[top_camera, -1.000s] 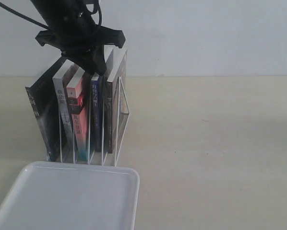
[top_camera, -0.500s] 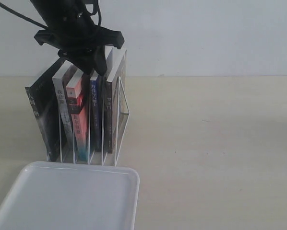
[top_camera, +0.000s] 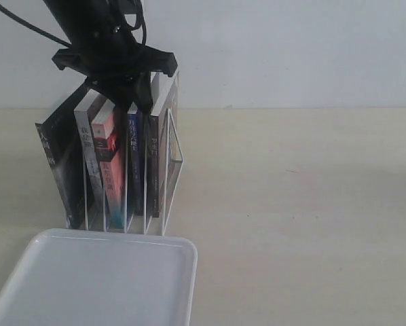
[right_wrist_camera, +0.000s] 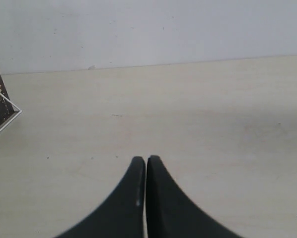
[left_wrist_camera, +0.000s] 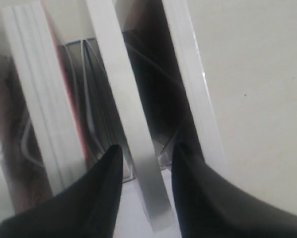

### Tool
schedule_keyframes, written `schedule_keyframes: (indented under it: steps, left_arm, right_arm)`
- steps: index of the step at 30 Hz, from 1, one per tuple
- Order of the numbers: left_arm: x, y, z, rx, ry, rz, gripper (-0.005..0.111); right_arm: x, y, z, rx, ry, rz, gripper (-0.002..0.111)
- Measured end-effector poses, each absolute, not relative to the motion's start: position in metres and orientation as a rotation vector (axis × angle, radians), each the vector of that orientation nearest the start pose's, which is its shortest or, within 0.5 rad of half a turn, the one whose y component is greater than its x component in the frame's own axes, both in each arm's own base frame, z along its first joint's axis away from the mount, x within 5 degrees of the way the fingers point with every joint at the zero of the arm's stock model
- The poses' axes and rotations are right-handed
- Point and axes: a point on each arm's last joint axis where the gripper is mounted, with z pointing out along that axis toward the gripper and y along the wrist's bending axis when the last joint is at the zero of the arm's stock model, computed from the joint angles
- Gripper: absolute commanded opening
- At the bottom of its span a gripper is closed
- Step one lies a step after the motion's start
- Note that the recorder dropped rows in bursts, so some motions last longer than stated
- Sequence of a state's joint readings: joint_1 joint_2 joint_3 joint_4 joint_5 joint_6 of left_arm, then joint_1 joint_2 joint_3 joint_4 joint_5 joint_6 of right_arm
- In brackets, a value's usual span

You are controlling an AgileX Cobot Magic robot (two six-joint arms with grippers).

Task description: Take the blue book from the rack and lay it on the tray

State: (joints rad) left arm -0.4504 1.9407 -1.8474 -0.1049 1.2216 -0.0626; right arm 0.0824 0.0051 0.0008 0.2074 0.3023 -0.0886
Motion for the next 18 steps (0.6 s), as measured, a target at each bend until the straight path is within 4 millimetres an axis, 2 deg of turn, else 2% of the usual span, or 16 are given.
schedule_keyframes:
  steps: [10, 18]
  left_arm:
    - [0.3756, -0.1914, 0.3022, 0.520, 2.789, -0.261, 0.033]
    - [0.3757, -0.1913, 0.3022, 0.520, 2.789, -0.258, 0.028]
  right_arm:
    - [0.0540, 0.0101, 0.1859, -0.020, 1.789, 0.193, 0.000]
    - [0.0540, 0.0101, 0.1859, -0.020, 1.789, 0.193, 0.000]
